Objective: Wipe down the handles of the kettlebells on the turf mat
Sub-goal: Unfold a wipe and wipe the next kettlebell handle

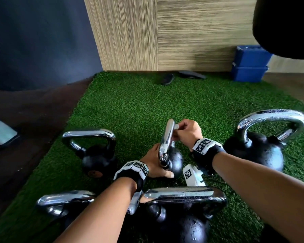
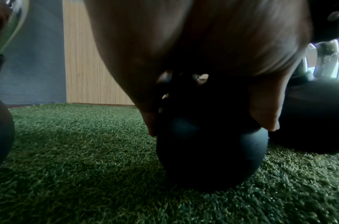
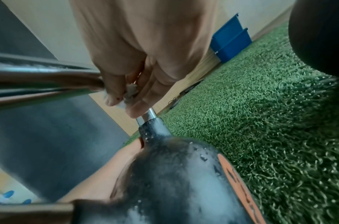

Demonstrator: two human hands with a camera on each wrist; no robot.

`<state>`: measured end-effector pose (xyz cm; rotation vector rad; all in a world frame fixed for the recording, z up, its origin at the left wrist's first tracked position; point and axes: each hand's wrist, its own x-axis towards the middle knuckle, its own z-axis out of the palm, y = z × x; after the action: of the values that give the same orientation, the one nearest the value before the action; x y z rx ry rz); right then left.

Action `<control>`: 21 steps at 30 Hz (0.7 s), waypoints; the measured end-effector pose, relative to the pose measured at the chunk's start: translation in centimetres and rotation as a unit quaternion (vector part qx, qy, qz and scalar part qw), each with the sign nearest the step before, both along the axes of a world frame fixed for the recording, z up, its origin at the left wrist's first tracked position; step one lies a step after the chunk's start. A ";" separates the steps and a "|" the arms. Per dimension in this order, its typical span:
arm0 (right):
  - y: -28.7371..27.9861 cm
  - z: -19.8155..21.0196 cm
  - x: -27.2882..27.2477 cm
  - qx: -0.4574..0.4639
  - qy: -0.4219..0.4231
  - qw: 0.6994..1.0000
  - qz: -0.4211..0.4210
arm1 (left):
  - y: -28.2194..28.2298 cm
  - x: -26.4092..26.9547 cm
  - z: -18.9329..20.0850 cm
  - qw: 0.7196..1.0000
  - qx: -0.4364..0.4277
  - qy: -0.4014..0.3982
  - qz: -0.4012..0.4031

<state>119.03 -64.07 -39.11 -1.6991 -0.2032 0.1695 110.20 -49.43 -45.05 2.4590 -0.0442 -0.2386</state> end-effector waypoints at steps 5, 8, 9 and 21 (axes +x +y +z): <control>-0.1 0.6 0.6 -0.069 0.041 0.997 -0.020 | -0.6 0.2 0.4 0.998 0.062 -0.003 -0.022; 0.6 0.9 1.0 -0.069 0.154 0.986 0.007 | -0.6 -0.1 0.8 0.995 0.088 -0.021 -0.038; 0.8 0.8 1.1 -0.072 0.163 0.984 0.023 | -0.7 -0.2 0.9 0.995 0.085 -0.028 -0.042; 0.4 2.9 0.6 -0.324 0.007 0.946 0.014 | 1.5 -2.4 7.5 0.996 0.050 0.031 -0.071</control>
<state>119.67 -63.69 -36.20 -2.3501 -0.1700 0.2908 107.83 -47.96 -37.59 2.5483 -0.1838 -0.3868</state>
